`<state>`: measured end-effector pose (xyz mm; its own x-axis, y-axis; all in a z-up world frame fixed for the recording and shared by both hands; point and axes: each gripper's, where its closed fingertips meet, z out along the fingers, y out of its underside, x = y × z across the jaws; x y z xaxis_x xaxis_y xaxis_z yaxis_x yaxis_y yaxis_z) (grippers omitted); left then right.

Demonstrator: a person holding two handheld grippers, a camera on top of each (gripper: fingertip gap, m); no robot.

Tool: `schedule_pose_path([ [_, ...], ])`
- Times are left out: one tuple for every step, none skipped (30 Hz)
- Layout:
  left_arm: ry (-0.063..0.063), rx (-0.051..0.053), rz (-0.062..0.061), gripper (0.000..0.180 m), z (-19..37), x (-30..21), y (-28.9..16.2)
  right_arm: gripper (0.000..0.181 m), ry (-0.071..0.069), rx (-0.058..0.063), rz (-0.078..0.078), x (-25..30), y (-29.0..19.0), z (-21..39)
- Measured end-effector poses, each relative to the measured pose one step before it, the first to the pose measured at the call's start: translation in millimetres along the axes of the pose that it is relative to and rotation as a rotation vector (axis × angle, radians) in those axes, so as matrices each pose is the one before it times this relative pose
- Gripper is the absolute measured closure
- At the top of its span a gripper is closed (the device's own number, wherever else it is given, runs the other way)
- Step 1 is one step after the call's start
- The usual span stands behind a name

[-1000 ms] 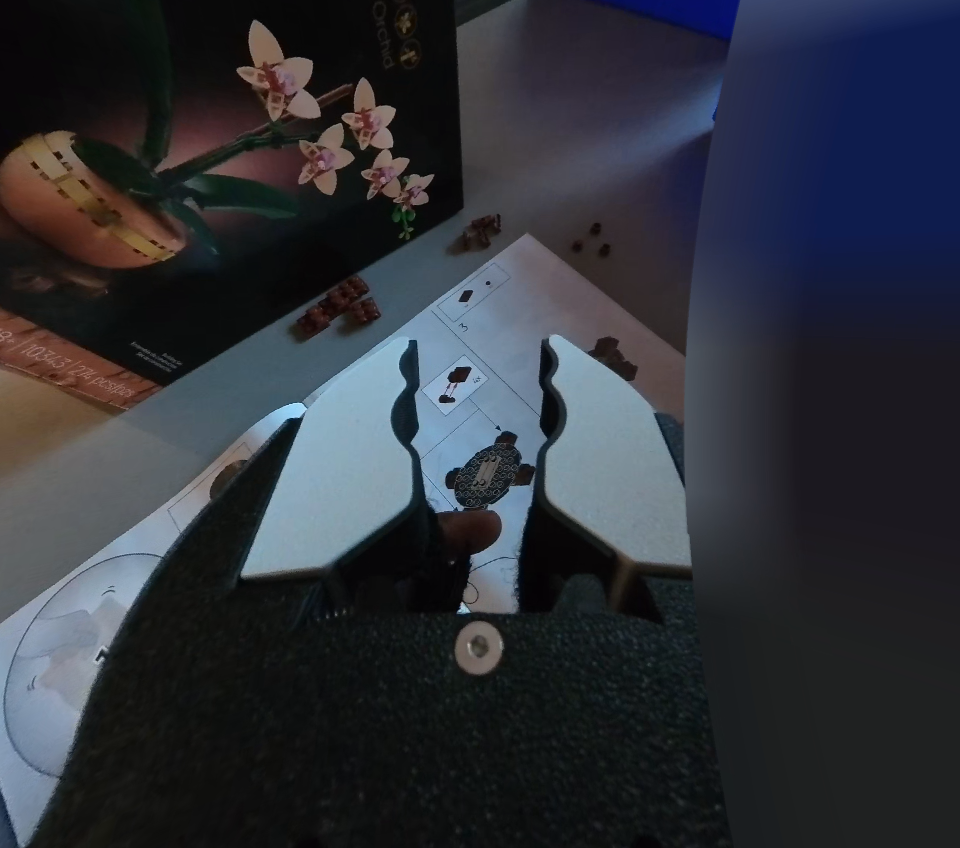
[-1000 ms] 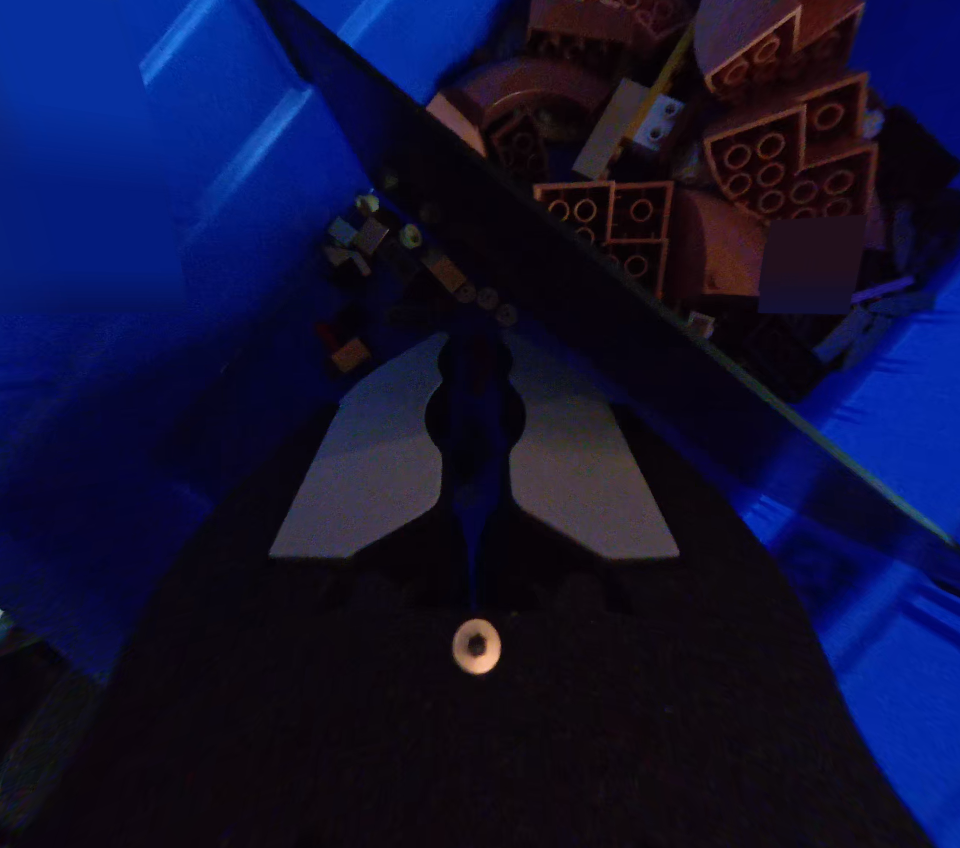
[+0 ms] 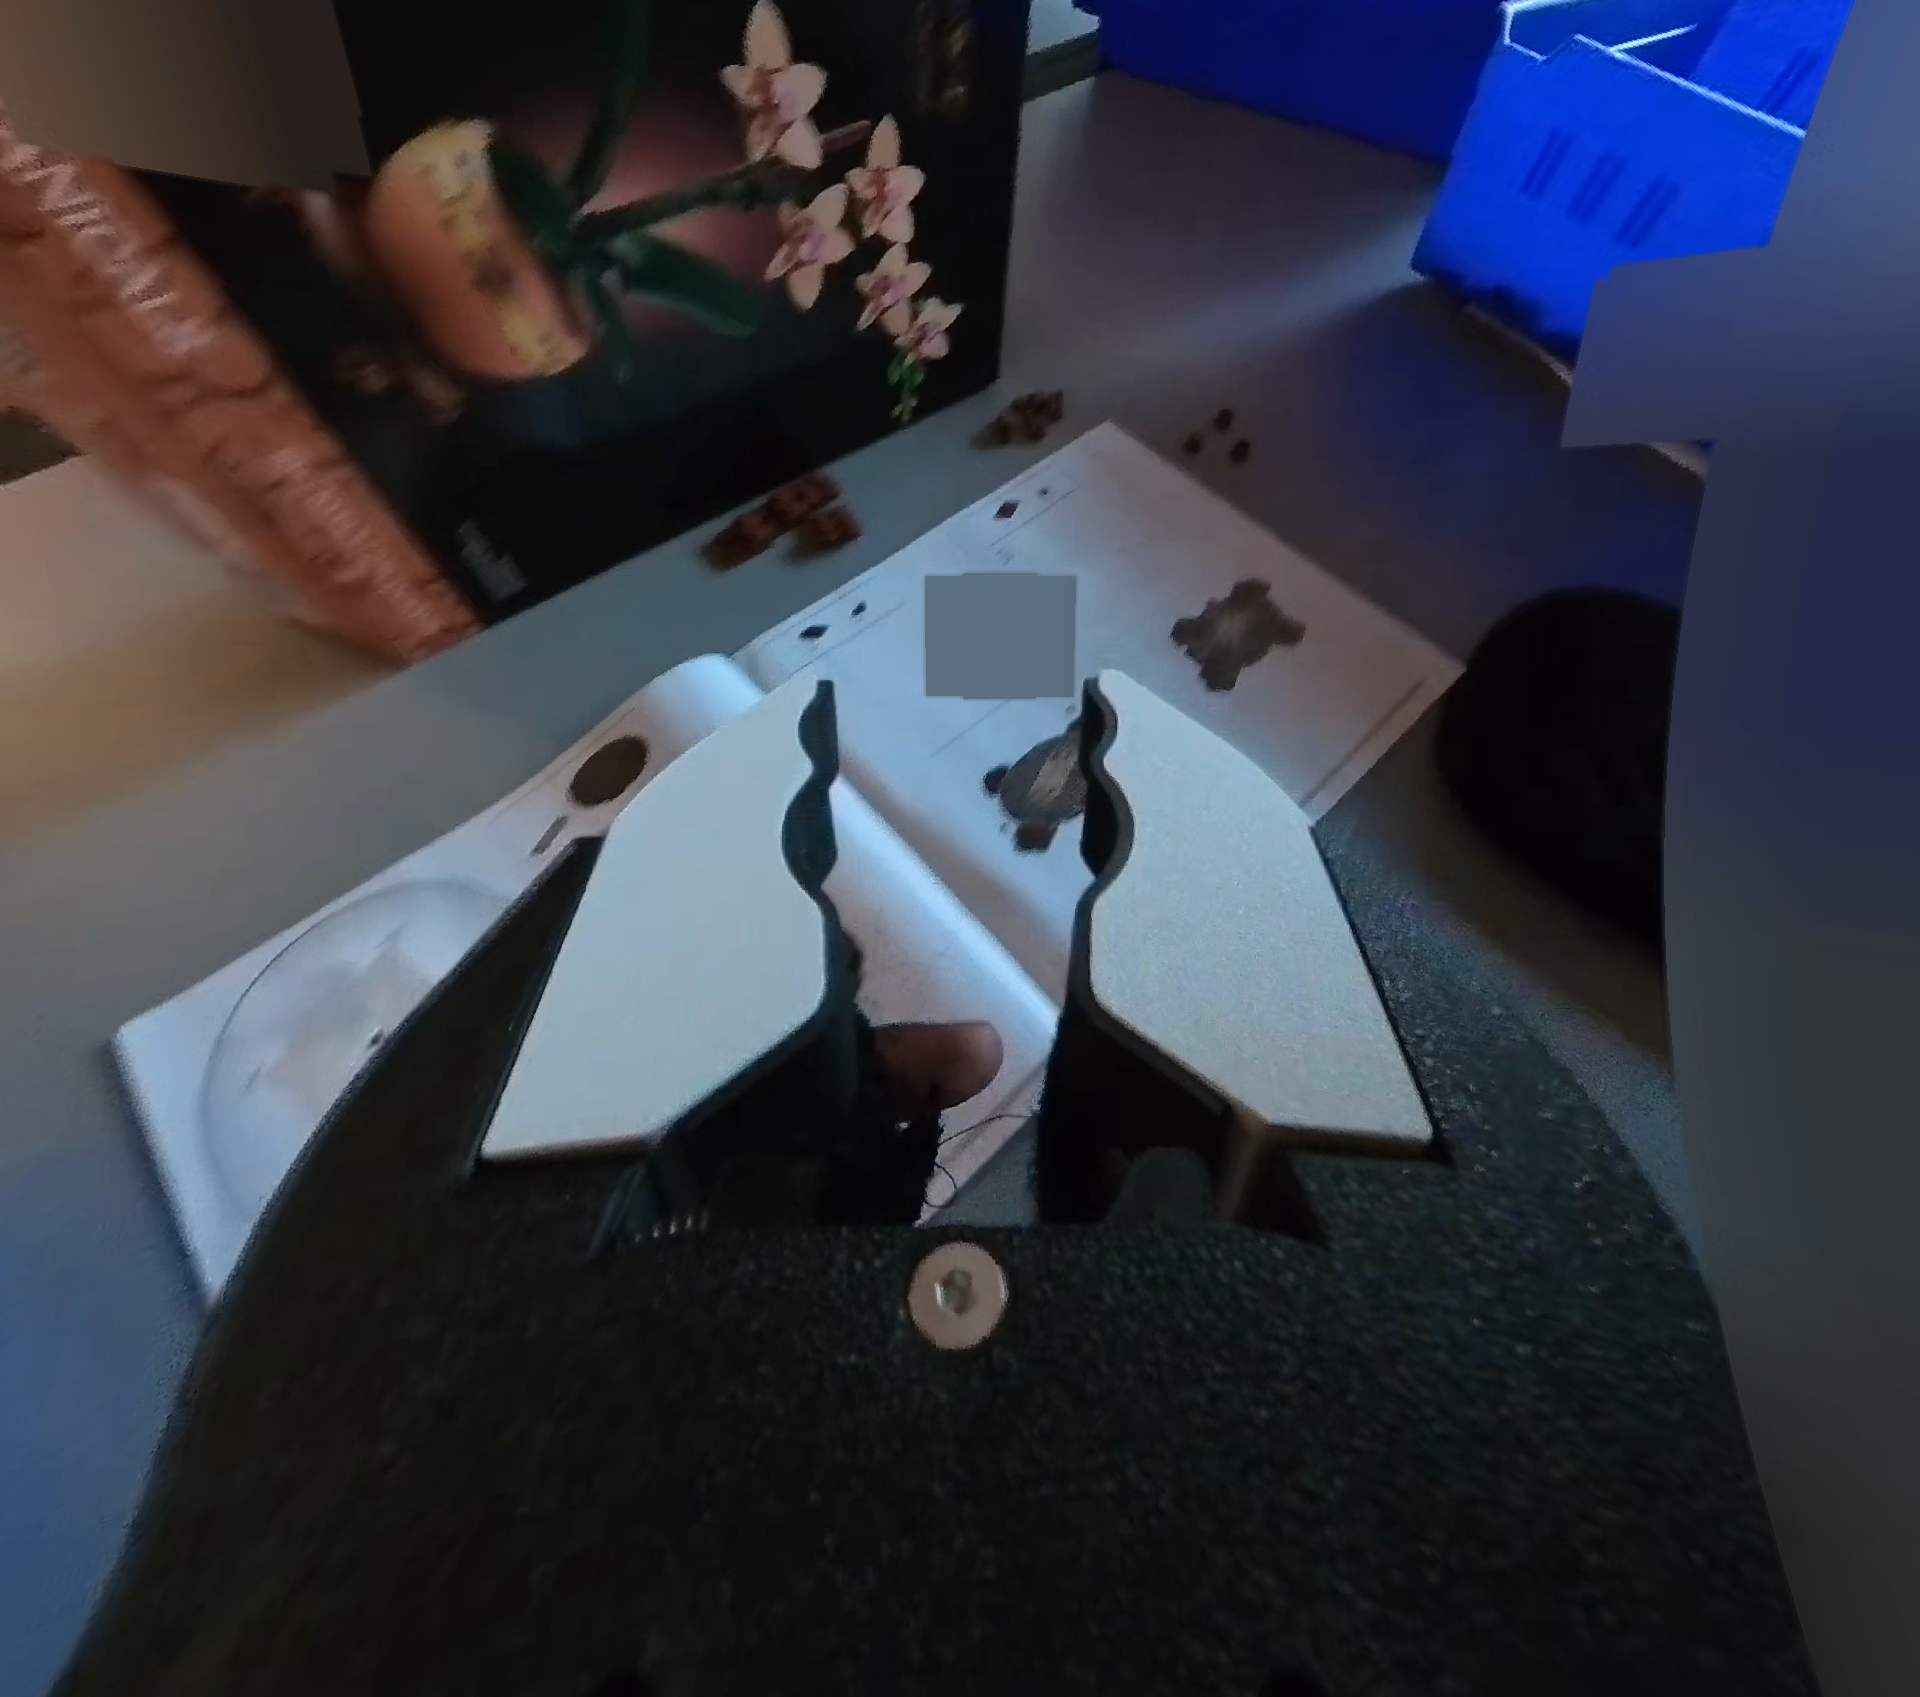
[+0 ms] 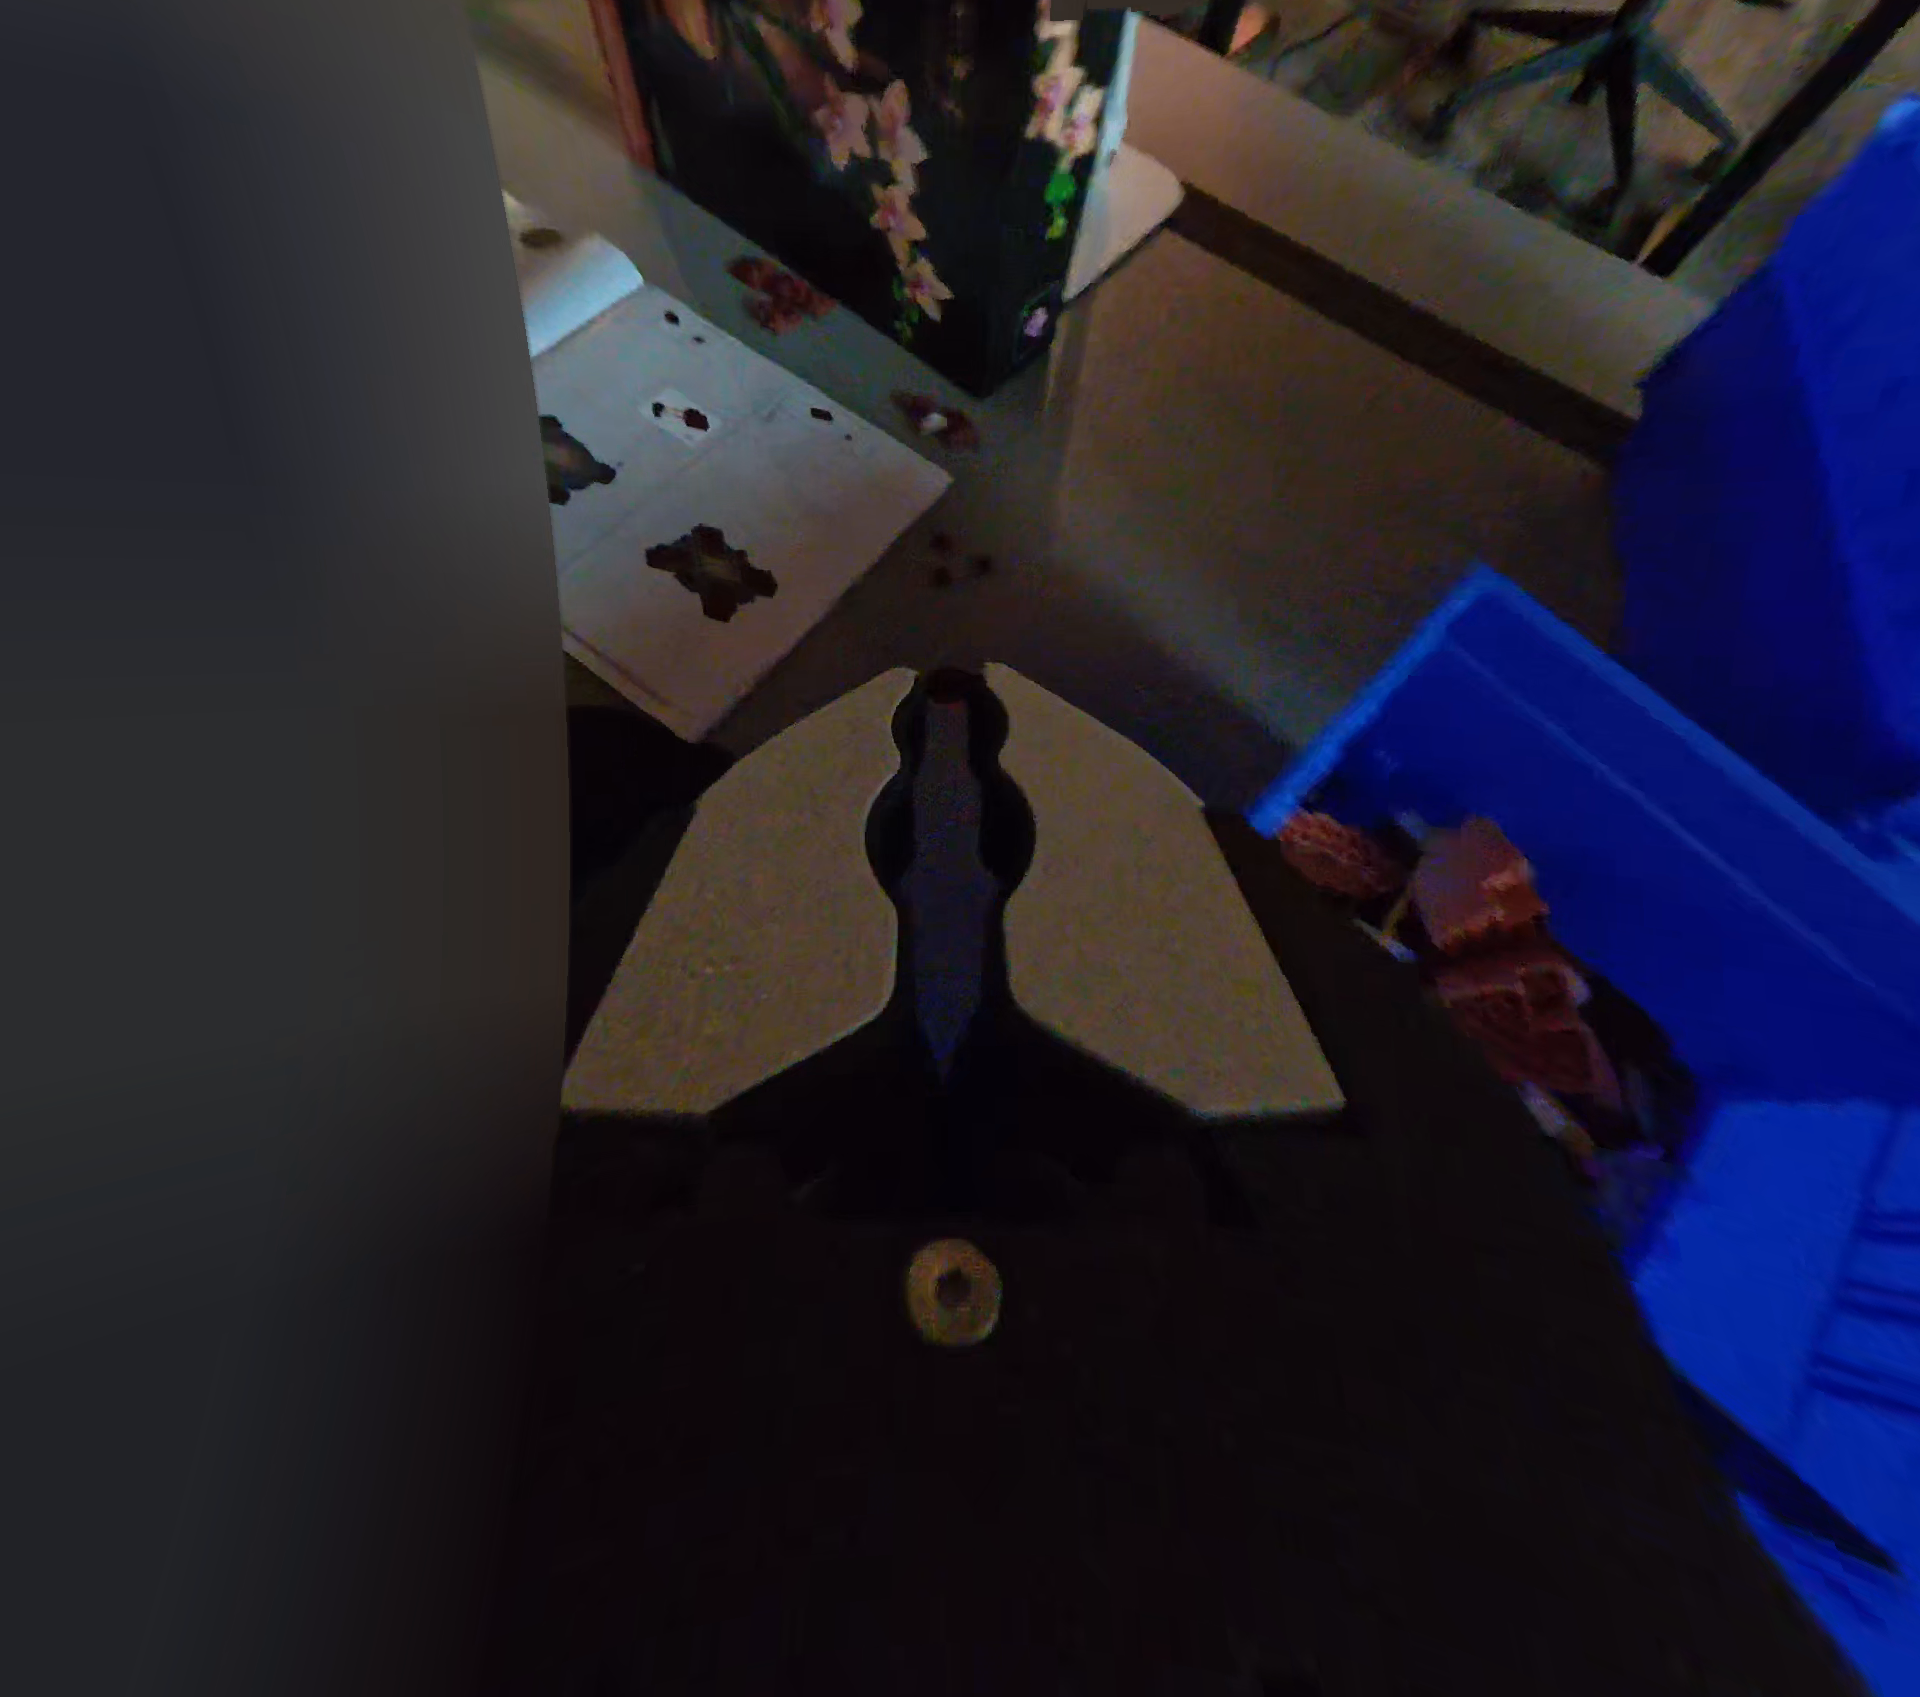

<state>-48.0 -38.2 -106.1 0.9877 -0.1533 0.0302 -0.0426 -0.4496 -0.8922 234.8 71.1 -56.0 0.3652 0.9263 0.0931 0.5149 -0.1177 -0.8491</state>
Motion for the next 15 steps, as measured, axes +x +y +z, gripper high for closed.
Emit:
schedule_pose_path([
  [-0.0006,0.0015,0.0021,0.136,-2.68,-2.24,2.16,0.174,-0.0253,0.0002,-0.0012,-9.3,-4.54,15.11],
  [-0.0031,-0.0031,0.0015,0.136,-2.07,-1.67,2.3,0.174,-0.0346,-0.0118,0.0096,-8.31,-1.53,19.02],
  [-0.006,-0.0023,0.0003,0.136,-1.2,-3.87,2.87,0.174,-0.0249,-0.0291,0.0085,-8.59,-1.88,18.37],
  [-0.0017,-0.0002,0.0003,0.136,-3.01,-1.71,2.64,0.174,0.0006,-0.0503,-0.0056,-0.47,4.95,18.23],
  [0.002,0.0001,0.0003,0.136,-1.88,-2.09,2.81,0.174,0.0391,-0.0611,-0.0108,6.4,6.65,16.96],
  [0.0023,-0.0015,0.0005,0.136,-1.28,-1.77,2.76,0.174,0.0363,-0.0528,-0.0144,6.31,6.22,15.94],
  [0.0007,-0.0035,0.0021,0.136,-0.54,-2.51,3.13,0.174,0.0058,-0.0387,-0.0038,2.35,4.51,15.29],
  [-0.0026,-0.004,0.0028,0.136,-0.59,-2.48,3.22,0.174,0.0017,-0.034,0.0098,1.45,3.46,14.23],
  [-0.005,-0.0048,0.0,0.136,-1.11,-3.74,3.21,0.174,0.0049,-0.0393,-0.0058,1.47,4.01,13.14],
  [-0.005,-0.0028,-0.0071,0.136,-0.44,-3.59,3.14,0.174,0.0027,-0.0255,-0.019,0.81,2.1,12.07],
  [-0.0009,0.0012,-0.0143,0.136,0.77,-3.51,2.21,0.174,0.0083,-0.0301,-0.0062,1.76,2.76,11.01],
  [0.0022,0.0051,-0.0163,0.136,0.67,-3.77,1.36,0.174,0.0106,-0.0403,-0.0027,2.26,3.71,9.5],
  [0.0024,0.0057,-0.0126,0.136,-1.3,-2.99,0.83,0.174,0.0157,-0.0221,-0.0095,2.68,1.69,8.03],
  [-0.0004,0.0033,-0.0082,0.136,-0.14,-3.05,0.42,0.174,0.0037,-0.0089,-0.0044,1.36,0.19,7.05],
  [-0.0043,-0.0003,-0.0048,0.136,-0.11,-3.23,0.42,0.174,-0.0116,-0.0056,0.0064,-0.03,-0.11,6.22],
])
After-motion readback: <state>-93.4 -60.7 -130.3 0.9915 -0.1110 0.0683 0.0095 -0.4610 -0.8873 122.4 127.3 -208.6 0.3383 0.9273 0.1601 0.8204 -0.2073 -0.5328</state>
